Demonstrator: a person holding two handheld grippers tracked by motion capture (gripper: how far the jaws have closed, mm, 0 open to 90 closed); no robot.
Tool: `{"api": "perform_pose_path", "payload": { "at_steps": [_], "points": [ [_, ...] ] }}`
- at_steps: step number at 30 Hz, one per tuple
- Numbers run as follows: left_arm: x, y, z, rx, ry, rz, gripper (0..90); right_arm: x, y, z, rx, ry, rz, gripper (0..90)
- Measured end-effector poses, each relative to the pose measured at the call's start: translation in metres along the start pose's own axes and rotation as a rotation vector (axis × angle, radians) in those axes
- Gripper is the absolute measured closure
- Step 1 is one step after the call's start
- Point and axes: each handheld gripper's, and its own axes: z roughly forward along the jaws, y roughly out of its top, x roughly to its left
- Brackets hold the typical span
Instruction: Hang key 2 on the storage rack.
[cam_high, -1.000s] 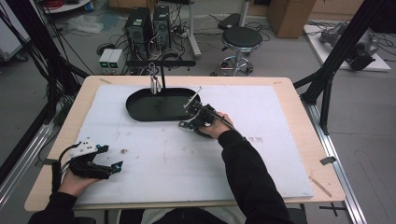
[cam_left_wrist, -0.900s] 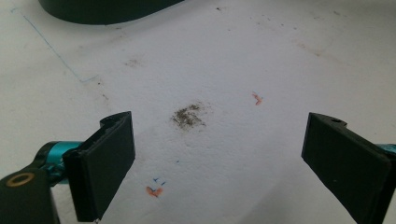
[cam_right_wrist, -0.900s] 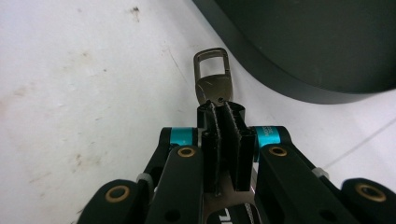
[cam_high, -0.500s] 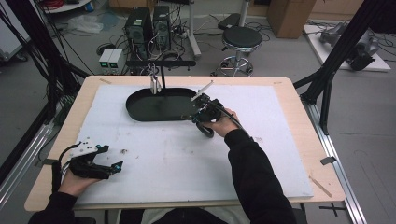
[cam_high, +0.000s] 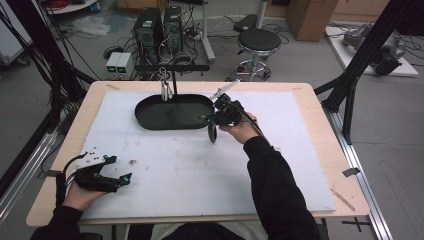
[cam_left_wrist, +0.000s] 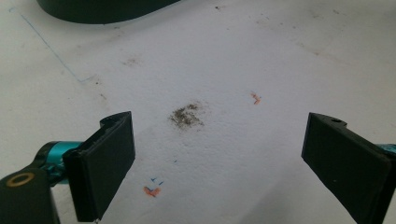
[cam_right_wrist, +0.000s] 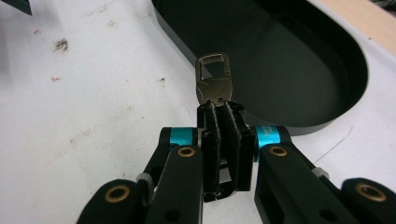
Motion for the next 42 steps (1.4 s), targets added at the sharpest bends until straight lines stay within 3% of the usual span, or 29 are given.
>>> {"api": "perform_pose_path", "payload": {
  "at_steps": [11, 19, 38, 42],
  "points": [
    [-0.001, 0.000, 0.000, 0.010, 0.000, 0.003, 10.0, -0.001, 0.015, -0.013, -0.060, 0.010, 0.006, 85.7],
    [0.000, -0.001, -0.001, -0.004, -0.002, -0.016, 10.1, -0.005, 0.028, -0.019, -0.073, 0.006, -0.006, 85.7],
    [0.001, -0.001, 0.002, 0.003, -0.001, -0.011, 10.0, -0.012, 0.068, -0.030, -0.111, -0.011, -0.018, 85.7],
    [-0.001, -0.001, 0.003, 0.008, -0.004, -0.007, 10.0, -0.015, 0.074, -0.028, -0.098, -0.029, -0.032, 85.7]
  ]
}}
